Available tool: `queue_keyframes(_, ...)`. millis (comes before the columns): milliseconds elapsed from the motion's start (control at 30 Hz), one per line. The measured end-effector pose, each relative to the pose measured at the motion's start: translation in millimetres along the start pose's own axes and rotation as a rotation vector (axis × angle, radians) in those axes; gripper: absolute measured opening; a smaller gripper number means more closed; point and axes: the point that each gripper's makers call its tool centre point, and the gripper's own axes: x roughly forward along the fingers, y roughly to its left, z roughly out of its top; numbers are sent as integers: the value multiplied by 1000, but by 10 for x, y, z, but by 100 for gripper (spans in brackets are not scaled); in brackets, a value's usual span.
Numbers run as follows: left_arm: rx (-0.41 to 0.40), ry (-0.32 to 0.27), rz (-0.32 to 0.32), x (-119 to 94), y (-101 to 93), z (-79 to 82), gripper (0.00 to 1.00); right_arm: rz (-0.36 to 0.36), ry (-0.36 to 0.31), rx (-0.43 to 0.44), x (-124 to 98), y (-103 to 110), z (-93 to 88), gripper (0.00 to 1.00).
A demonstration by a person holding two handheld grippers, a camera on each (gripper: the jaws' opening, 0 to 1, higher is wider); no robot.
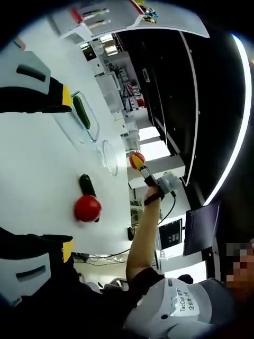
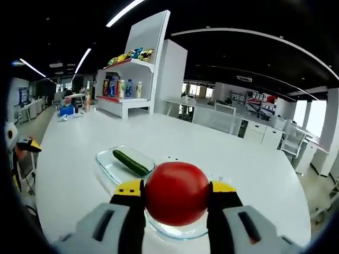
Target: Sort the scattered tomatoes and cucumbers on the table and place them into their respective storage containers
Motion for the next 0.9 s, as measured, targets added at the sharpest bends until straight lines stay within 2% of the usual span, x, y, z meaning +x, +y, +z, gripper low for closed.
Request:
queue_keyframes(367, 1, -3, 4, -18, 9, -7, 95, -35, 123, 18, 412, -169, -337, 42)
queue_keyframes(533, 0, -3, 4, -31, 14, -25, 95, -43, 190, 0, 566, -202, -583, 42)
queue_keyframes(600, -3, -2, 8, -30, 23, -34, 95, -45, 238, 26, 644, -183, -744, 42)
queue_keyframes(733, -11, -6, 5, -20, 12, -40, 95, -37, 268, 89, 754, -133, -912, 42)
queue_keyframes(900, -16, 1, 0, -12, -11, -72, 95, -63, 322, 60, 872, -131, -1121, 42)
